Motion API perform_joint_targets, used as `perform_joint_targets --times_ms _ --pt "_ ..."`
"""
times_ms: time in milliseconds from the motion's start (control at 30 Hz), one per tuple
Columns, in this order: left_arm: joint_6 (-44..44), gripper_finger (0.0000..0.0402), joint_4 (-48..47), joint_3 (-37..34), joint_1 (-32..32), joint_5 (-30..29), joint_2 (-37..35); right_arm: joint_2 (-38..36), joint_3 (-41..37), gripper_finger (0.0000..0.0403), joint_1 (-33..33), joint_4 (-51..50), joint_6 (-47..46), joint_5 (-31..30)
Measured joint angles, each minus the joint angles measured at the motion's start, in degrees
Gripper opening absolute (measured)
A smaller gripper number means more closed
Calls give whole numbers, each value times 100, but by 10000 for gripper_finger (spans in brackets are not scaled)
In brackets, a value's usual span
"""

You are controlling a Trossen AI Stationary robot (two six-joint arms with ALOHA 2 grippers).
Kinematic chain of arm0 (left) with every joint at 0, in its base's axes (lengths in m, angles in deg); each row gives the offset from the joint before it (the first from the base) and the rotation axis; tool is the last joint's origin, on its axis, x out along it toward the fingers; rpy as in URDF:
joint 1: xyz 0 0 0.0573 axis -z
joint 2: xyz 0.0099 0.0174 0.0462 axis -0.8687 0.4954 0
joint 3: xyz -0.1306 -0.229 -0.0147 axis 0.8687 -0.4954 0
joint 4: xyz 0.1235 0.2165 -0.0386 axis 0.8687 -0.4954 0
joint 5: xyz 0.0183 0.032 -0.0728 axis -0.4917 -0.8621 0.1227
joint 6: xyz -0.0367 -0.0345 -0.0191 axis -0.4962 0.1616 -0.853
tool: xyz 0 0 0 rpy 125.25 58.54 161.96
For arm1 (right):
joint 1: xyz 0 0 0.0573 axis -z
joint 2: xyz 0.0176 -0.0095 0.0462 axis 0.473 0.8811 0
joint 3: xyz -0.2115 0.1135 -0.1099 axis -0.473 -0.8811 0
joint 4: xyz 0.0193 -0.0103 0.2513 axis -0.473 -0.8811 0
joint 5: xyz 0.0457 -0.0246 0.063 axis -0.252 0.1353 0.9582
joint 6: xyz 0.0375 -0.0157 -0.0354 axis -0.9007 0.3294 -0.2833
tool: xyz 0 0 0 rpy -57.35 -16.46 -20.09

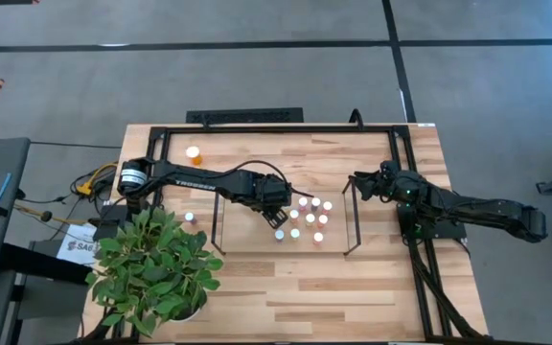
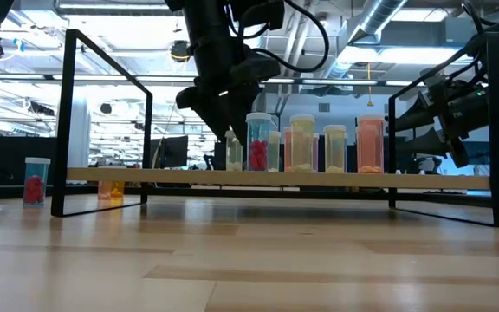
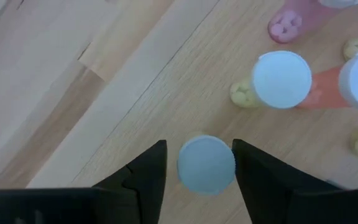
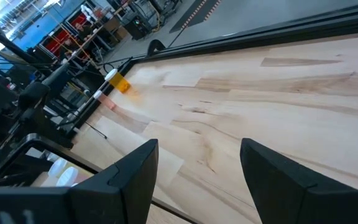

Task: Pick and place medicine bottles onto shelf by color
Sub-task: Put the yellow pill bottle on the shelf, then put the red pill bottle on the shelf

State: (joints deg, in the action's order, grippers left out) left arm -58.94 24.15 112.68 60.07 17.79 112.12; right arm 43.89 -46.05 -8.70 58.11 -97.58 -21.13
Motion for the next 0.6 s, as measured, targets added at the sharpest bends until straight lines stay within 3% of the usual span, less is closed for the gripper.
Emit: perform_joint_targets --times_ms 267,600 --pt "338 206 -622 694 -79 -370 -3 0 0 249 2 0 0 0" --pt "645 211 -1814 1827 -531 -1117 -15 0 0 249 0 -2 -2 0"
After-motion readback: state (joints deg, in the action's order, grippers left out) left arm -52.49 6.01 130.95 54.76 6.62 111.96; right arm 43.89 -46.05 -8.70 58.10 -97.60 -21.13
